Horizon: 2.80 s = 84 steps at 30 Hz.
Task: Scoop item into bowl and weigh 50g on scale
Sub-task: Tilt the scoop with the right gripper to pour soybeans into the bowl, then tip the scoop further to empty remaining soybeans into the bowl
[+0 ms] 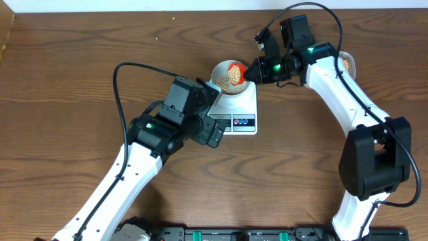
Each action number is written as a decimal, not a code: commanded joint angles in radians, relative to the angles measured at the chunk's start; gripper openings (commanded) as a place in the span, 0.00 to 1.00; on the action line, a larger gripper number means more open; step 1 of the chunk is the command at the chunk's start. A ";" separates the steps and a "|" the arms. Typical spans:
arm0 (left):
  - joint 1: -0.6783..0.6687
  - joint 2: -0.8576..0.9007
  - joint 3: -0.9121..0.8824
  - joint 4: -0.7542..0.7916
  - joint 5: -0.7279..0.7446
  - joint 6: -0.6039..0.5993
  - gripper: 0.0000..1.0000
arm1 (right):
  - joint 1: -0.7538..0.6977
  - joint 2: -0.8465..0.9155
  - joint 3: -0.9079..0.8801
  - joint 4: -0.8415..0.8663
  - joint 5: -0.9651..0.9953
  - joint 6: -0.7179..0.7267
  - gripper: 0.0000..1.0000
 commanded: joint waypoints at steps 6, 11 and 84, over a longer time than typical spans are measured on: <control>0.003 -0.002 -0.008 -0.002 -0.013 0.006 0.99 | 0.021 -0.059 0.016 -0.009 0.083 -0.031 0.01; 0.003 -0.002 -0.008 -0.002 -0.013 0.006 0.99 | 0.051 -0.103 0.016 -0.023 0.179 -0.035 0.01; 0.003 -0.002 -0.008 -0.002 -0.013 0.006 0.99 | 0.056 -0.141 0.016 -0.061 0.151 -0.079 0.01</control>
